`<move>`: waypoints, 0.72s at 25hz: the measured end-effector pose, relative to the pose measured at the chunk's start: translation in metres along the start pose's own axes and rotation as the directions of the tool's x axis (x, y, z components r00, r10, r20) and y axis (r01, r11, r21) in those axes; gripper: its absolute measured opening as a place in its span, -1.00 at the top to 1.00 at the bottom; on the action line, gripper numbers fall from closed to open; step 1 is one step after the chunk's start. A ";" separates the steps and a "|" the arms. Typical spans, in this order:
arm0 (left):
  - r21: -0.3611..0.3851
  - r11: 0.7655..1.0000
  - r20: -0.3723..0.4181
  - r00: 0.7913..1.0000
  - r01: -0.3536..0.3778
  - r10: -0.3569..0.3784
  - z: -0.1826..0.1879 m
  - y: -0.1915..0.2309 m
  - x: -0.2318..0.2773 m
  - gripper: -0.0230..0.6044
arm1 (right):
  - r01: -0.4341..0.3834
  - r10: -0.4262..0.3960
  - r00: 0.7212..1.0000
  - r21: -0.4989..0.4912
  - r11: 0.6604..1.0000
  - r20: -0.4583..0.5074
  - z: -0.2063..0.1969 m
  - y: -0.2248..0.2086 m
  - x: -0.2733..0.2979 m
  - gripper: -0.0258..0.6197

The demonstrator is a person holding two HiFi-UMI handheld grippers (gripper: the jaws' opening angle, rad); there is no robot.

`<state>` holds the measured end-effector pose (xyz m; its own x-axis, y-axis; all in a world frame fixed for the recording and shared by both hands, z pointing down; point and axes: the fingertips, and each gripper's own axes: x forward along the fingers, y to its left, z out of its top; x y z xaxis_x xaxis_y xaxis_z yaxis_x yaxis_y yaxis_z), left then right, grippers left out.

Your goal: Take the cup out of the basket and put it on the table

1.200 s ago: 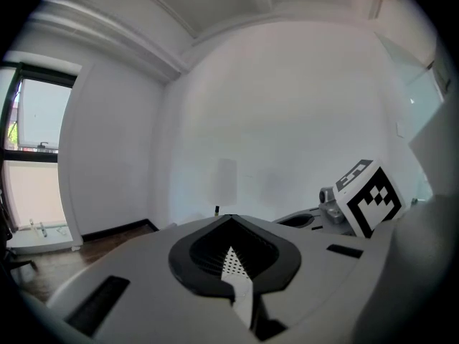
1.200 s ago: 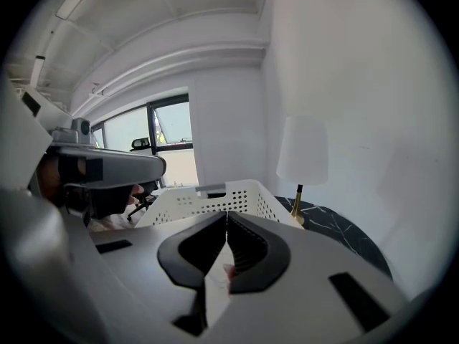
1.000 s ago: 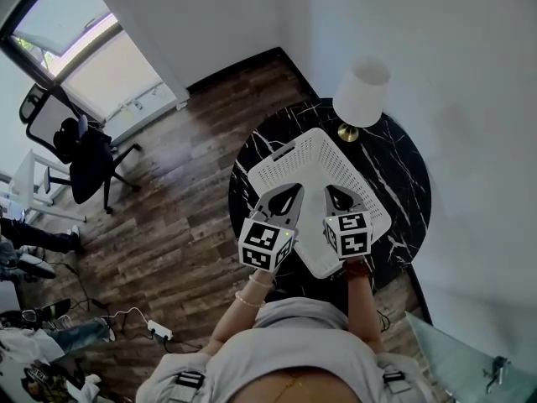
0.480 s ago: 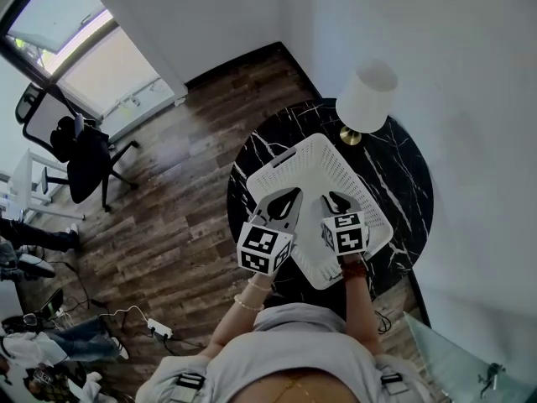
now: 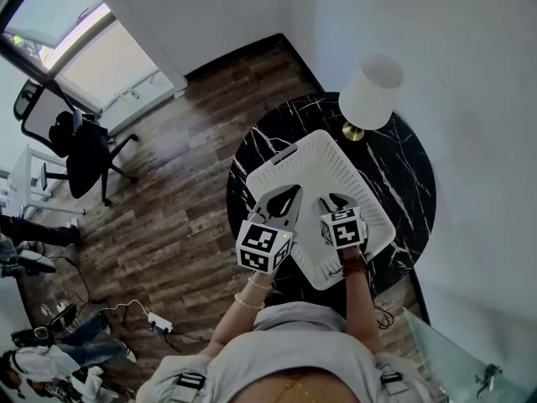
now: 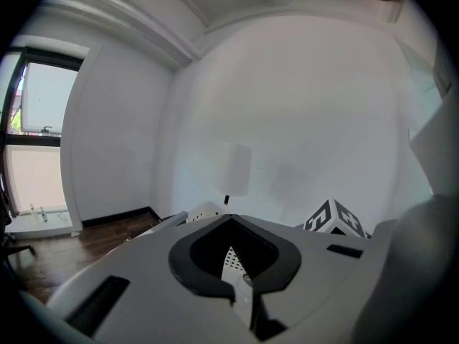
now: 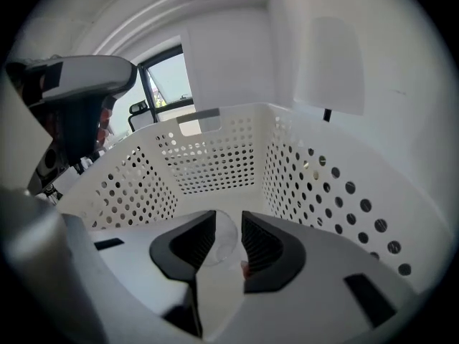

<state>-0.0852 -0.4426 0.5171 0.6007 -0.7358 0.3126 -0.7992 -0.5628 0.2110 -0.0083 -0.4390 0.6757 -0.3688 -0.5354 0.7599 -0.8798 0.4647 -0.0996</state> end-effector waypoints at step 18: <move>-0.005 1.000 -0.006 1.000 0.007 -0.007 -0.005 0.001 0.004 0.91 | 0.020 -0.021 0.980 -0.009 1.000 -0.197 -0.024 -0.006 0.029 0.60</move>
<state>-0.0836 -0.4445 0.5236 0.6059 -0.7298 0.3167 -0.7953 -0.5657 0.2178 -0.0065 -0.4409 0.7137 -0.2840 -0.3957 0.8734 -0.8841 0.4606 -0.0788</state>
